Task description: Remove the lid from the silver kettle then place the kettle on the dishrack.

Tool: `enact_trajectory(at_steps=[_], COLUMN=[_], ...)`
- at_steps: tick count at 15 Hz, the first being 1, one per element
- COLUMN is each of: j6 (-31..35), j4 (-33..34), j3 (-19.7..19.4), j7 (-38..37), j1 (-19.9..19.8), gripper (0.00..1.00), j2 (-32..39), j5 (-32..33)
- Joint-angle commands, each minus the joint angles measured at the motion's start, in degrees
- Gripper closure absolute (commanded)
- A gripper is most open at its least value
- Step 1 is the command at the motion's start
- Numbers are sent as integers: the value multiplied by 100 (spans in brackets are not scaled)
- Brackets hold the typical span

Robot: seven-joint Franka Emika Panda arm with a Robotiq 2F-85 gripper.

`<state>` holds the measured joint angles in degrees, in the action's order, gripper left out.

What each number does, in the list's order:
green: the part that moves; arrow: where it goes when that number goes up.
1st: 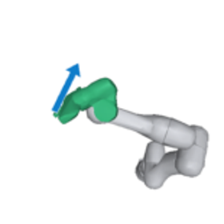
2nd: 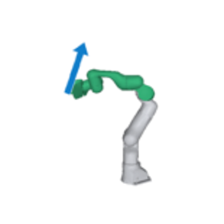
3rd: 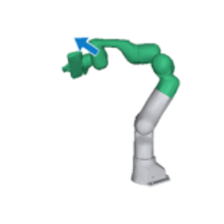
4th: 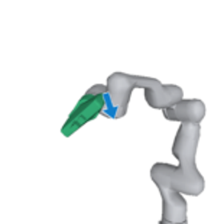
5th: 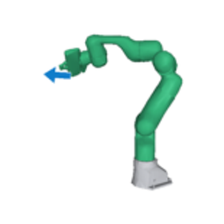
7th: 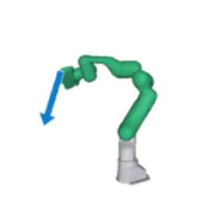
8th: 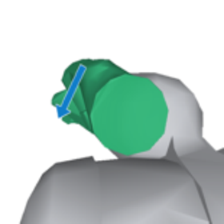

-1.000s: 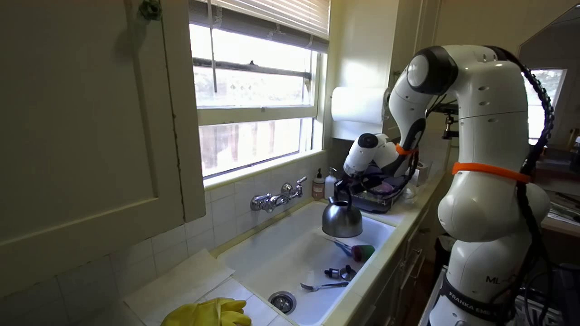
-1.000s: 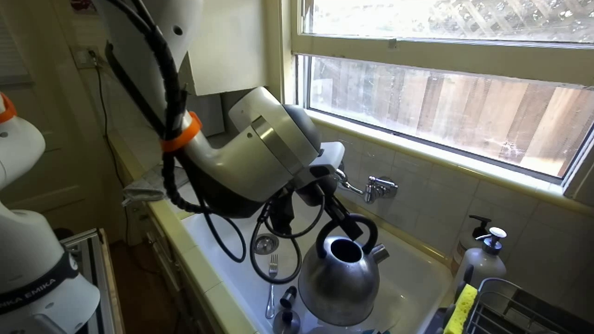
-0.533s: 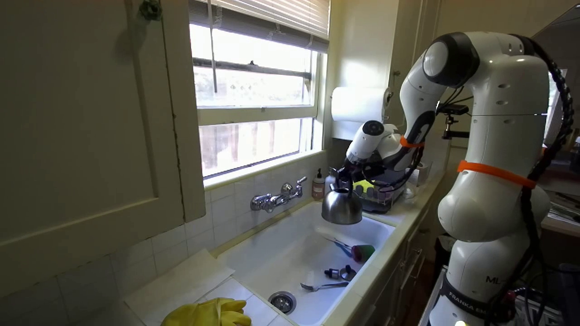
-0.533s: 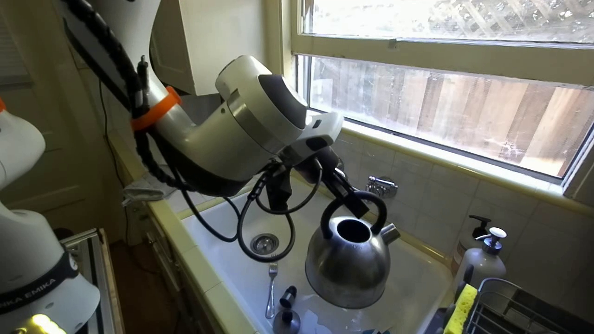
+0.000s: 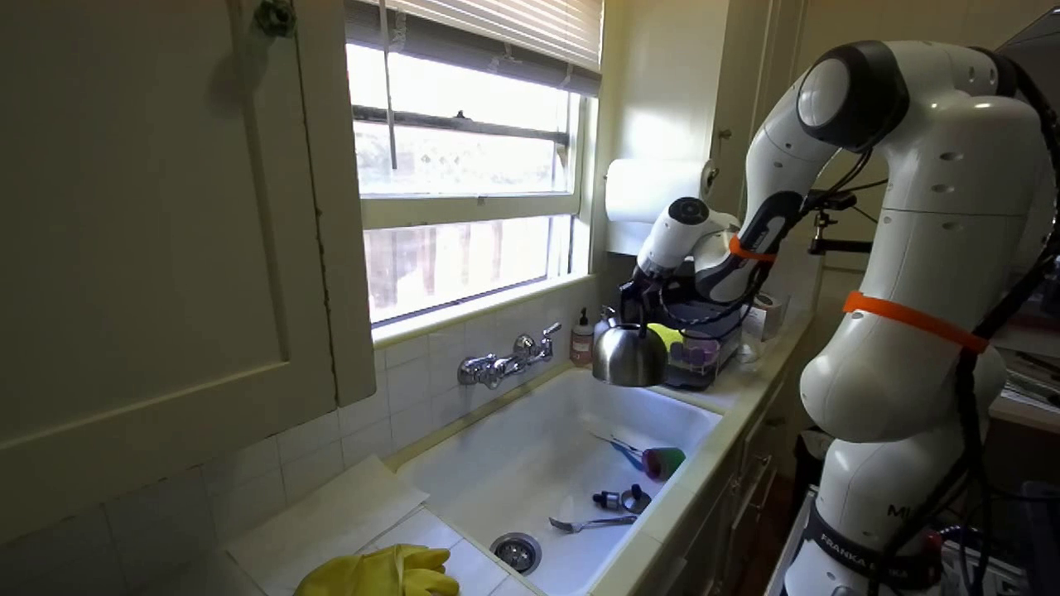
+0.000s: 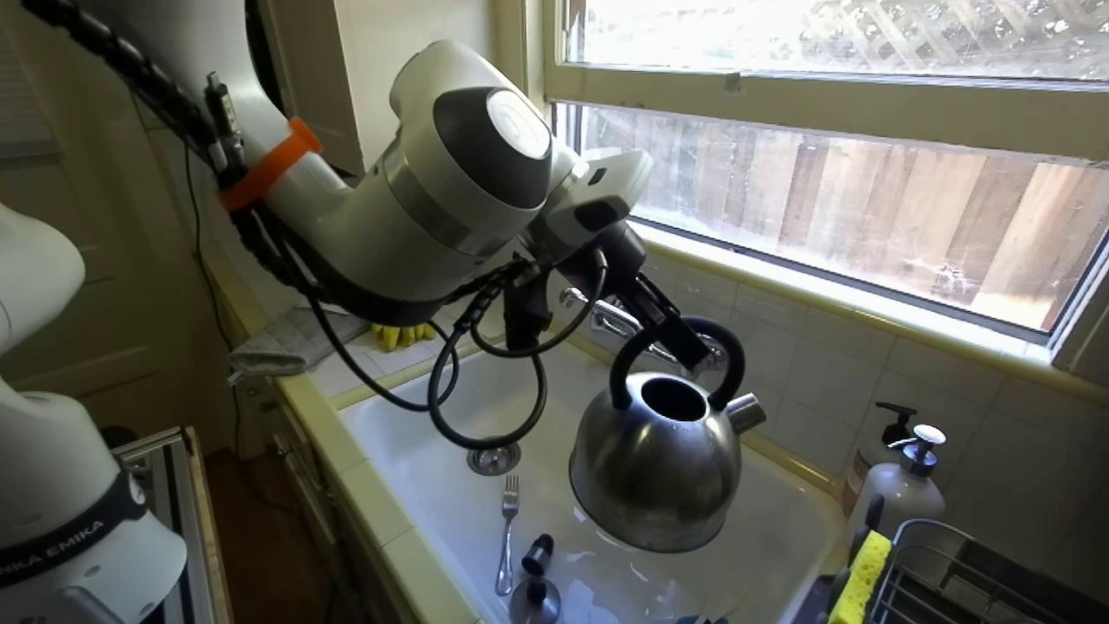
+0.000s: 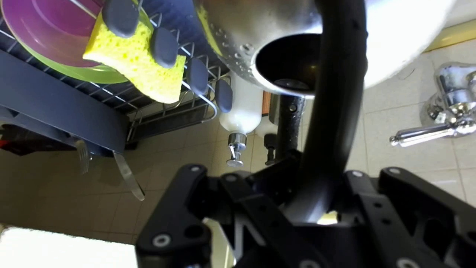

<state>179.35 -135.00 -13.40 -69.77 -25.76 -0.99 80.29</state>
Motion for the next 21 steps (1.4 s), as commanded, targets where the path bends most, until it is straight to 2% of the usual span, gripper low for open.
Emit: enact_trajectory(at_steps=[1,6,10,21], j6=[-296,-634,-913,-876], j4=[-92,46,307,1179], j3=[-25,-108,-193,-369], j7=[564,1186,1395,903], j1=[4,42,3,-292], gripper=[100,100,100,100], j2=[-507,-754,-848,-330], j5=[-740,-1666,-2082,-1803])
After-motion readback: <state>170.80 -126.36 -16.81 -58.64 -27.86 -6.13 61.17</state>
